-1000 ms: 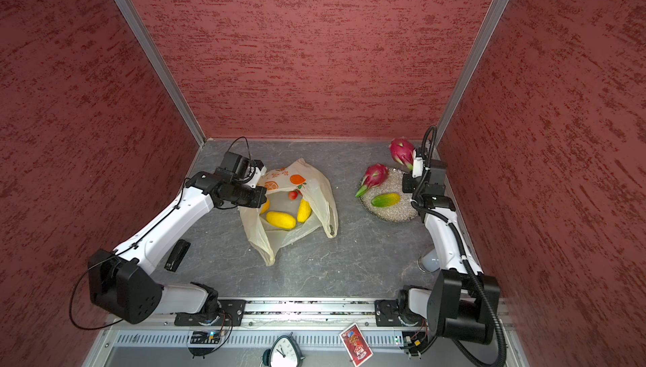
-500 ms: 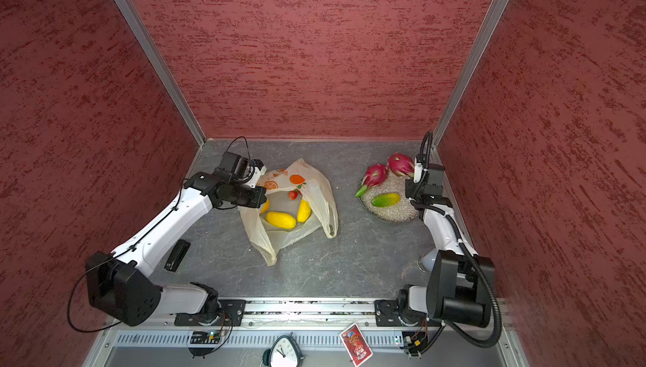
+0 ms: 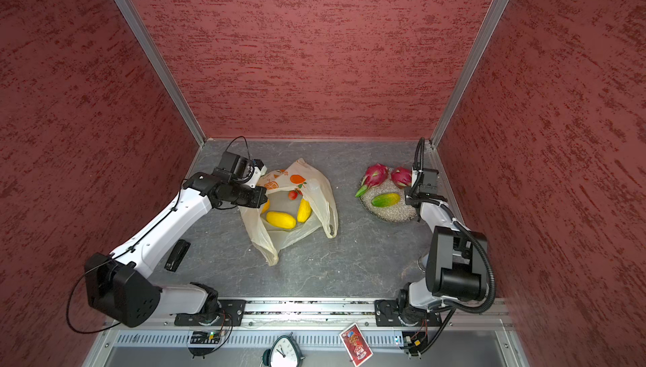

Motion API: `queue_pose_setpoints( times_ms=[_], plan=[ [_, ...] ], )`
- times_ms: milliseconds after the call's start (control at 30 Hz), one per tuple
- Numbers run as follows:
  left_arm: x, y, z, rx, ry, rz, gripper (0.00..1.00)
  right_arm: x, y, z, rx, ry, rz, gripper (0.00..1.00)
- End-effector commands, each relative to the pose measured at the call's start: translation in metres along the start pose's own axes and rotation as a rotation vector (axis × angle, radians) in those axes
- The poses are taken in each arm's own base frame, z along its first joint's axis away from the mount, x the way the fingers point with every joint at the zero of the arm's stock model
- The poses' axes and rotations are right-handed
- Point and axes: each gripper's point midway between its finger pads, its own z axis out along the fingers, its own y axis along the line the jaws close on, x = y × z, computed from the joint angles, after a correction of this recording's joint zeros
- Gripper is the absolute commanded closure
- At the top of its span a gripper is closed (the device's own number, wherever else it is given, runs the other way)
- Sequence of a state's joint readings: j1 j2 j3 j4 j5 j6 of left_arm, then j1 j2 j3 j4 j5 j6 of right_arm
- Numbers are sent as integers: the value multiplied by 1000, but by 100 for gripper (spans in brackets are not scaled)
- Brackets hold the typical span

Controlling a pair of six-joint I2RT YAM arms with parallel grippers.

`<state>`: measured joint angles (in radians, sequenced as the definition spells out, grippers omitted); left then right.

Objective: Take fruits out of the plastic bag
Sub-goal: Place the fake fruit on the plate.

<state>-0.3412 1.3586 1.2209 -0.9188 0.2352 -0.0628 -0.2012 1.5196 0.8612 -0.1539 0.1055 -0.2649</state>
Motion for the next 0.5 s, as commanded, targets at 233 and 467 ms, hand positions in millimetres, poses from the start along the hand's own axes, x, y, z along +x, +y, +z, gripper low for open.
queue_pose_setpoints(
  times_ms=[233,467],
  plan=[
    [-6,-4,-7,17,-32,21,100,-13,-14,16,30,7,-2,82],
    [-7,-5,-8,17,-30,21,100,-21,-13,25,-1,30,21,36]
  ],
)
